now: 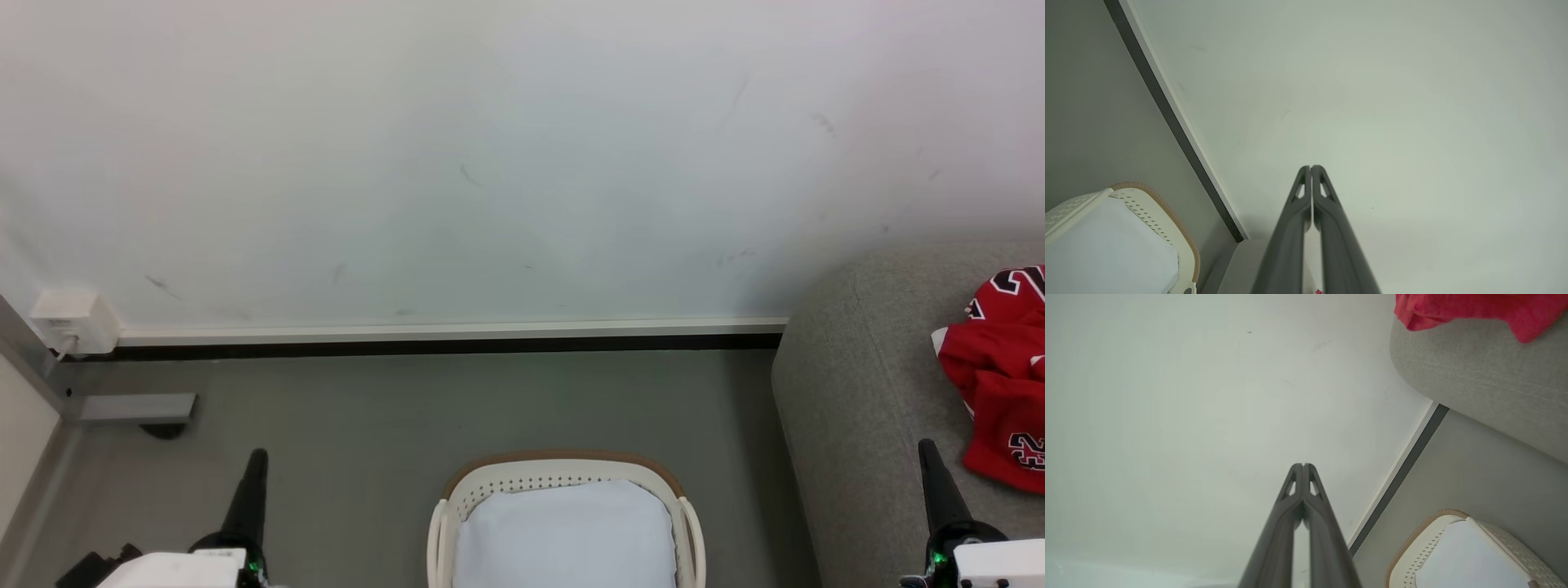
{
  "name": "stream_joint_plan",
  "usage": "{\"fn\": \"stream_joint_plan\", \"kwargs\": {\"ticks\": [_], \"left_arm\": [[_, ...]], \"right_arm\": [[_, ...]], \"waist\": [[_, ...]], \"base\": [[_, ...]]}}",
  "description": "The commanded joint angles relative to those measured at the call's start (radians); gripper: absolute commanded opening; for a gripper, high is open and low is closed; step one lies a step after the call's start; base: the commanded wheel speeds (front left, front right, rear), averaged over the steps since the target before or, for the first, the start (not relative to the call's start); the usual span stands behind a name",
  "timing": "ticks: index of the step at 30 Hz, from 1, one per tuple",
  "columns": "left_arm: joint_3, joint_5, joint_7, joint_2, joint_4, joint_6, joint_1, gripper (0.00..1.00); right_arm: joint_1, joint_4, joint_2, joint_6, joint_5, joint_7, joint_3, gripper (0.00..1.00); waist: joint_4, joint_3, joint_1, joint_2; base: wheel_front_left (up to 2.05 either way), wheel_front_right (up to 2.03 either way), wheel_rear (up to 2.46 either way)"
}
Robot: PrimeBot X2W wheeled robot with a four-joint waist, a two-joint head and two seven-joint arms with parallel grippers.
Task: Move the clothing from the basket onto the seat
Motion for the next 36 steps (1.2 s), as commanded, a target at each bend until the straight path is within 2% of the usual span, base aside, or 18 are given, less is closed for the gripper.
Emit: {"fn": "stream_joint_plan", "kwargs": {"ticks": [1,30,36], "left_arm": [[0.004,-0.020,0.006,0.009,-0.006,-0.001,-0.013,0.00],[0.013,-0.227,0.062,0.010,-0.016,-0.002,-0.026,0.00],[0.013,-0.223,0.062,0.010,-0.016,-0.002,-0.025,0.00]], "right_arm": [[-0.012,-0.007,-0.002,-0.002,0.017,0.003,-0.006,0.00],[-0.022,-0.010,0.009,-0.002,0.193,0.058,-0.045,0.00],[-0.021,-0.010,0.009,-0.002,0.190,0.058,-0.045,0.00]], "waist": [[0.000,0.000,0.0000,0.0000],[0.009,0.006,0.0000,0.0000],[0.009,0.006,0.0000,0.0000]], "base": [[0.00,0.00,0.00],[0.00,0.00,0.00],[0.00,0.00,0.00]]}}
